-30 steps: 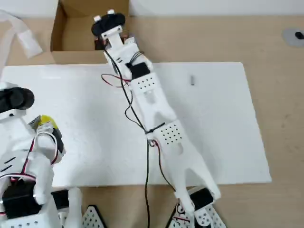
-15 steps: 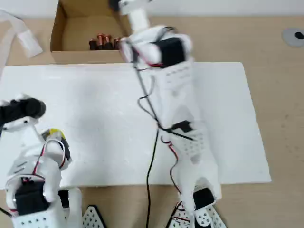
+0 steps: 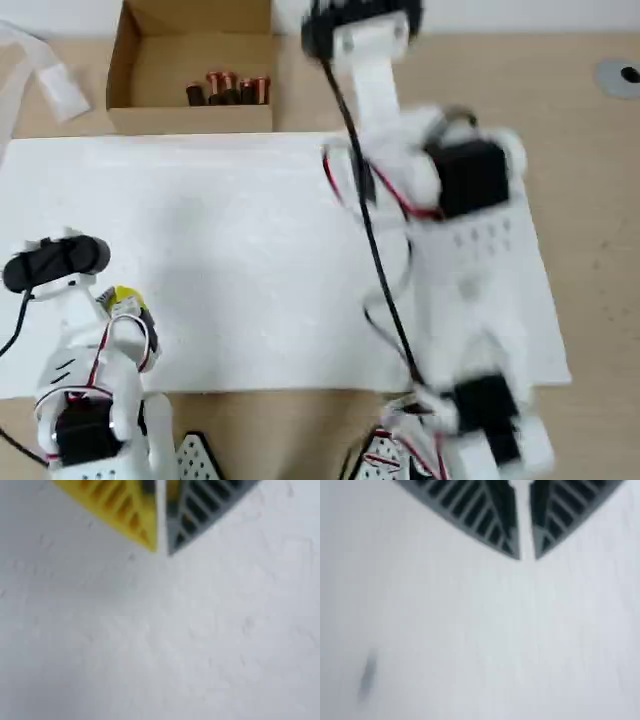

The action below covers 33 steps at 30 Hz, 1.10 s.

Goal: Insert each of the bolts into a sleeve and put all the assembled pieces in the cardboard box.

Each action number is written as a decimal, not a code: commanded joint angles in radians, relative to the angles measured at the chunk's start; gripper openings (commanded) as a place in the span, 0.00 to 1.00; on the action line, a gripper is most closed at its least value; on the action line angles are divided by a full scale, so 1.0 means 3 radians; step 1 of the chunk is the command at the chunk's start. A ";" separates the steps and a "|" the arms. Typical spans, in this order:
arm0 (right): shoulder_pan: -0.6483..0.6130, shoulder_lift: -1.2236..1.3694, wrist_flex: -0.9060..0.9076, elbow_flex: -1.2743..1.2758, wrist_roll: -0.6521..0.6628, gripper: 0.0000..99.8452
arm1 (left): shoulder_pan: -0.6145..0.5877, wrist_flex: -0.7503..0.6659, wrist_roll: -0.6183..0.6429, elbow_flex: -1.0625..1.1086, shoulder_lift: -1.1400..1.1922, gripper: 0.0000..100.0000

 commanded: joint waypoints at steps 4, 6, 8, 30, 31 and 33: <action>0.0222 -0.1624 -0.0834 0.2984 -0.0005 0.01 | -0.0041 -0.0041 -0.0010 0.0430 -0.0013 0.01; 0.0330 -0.2023 -0.1197 0.3613 -0.0005 0.01 | -0.0041 -0.0056 -0.0010 0.0624 -0.0013 0.01; 0.0417 -0.2432 -0.1493 0.4120 0.0026 0.01 | -0.0010 -0.0138 -0.0005 0.0680 -0.0013 0.01; 0.0468 -0.5250 -0.1744 0.6370 0.0557 0.01 | -0.0041 -0.0164 -0.0010 0.0829 -0.0013 0.01; 0.0458 -0.5255 -0.1744 0.6370 0.0557 0.01 | -0.0041 -0.0164 -0.0010 0.0829 -0.0013 0.01; 0.0458 -0.5281 -0.1744 0.6370 0.0557 0.01 | -0.0041 -0.0164 -0.0010 0.0829 -0.0013 0.01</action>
